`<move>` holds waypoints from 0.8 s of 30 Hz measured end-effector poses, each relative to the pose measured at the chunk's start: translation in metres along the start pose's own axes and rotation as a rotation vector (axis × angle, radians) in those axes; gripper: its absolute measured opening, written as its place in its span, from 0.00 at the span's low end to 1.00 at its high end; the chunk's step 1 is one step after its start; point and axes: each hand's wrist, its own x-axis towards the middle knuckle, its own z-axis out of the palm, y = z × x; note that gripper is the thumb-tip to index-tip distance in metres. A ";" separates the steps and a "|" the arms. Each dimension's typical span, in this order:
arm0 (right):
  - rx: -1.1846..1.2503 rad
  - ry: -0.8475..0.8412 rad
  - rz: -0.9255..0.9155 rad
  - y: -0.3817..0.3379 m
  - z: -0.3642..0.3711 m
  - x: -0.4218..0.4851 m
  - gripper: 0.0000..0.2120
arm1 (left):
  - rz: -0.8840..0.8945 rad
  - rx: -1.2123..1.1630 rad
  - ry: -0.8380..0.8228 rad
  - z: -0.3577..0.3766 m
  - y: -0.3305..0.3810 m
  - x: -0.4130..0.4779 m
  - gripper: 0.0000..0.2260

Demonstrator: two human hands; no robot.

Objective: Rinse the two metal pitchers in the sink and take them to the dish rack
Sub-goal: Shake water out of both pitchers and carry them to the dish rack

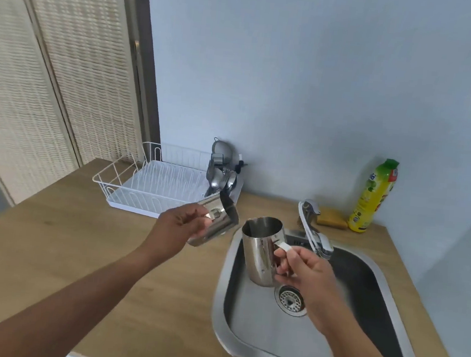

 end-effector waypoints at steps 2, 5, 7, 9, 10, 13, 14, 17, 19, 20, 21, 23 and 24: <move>-0.044 0.019 -0.077 -0.016 0.025 0.022 0.12 | 0.044 0.111 -0.001 -0.038 0.000 0.021 0.07; -0.203 0.045 -0.178 -0.041 0.066 0.062 0.11 | 0.116 0.400 -0.020 -0.100 -0.006 0.061 0.09; -0.389 0.049 -0.263 -0.054 0.097 0.089 0.12 | 0.167 0.680 -0.030 -0.141 -0.014 0.090 0.05; -0.647 0.046 -0.348 -0.061 0.127 0.117 0.12 | 0.233 0.935 -0.045 -0.176 -0.026 0.120 0.02; -0.789 0.046 -0.381 -0.062 0.144 0.133 0.11 | 0.263 1.047 -0.058 -0.193 -0.033 0.135 0.03; -1.129 -0.014 -0.472 -0.053 0.187 0.183 0.09 | 0.340 1.252 -0.152 -0.229 -0.055 0.173 0.05; -1.243 -0.032 -0.526 -0.049 0.200 0.196 0.10 | 0.391 1.307 -0.199 -0.236 -0.061 0.183 0.05; -1.484 -0.051 -0.649 -0.037 0.240 0.221 0.17 | 0.555 1.516 -0.331 -0.251 -0.083 0.209 0.08; -1.665 -0.095 -0.672 -0.032 0.264 0.229 0.17 | 0.612 1.636 -0.417 -0.255 -0.094 0.219 0.11; -1.758 -0.119 -0.683 -0.029 0.275 0.233 0.17 | 0.643 1.689 -0.451 -0.254 -0.099 0.222 0.11; -1.842 -0.138 -0.693 -0.025 0.285 0.237 0.16 | 0.665 1.732 -0.491 -0.253 -0.104 0.225 0.12; -1.959 -0.173 -0.686 -0.019 0.301 0.243 0.14 | 0.705 1.782 -0.549 -0.249 -0.110 0.230 0.14; -2.003 -0.187 -0.669 -0.016 0.306 0.245 0.13 | 0.705 1.813 -0.580 -0.247 -0.110 0.231 0.13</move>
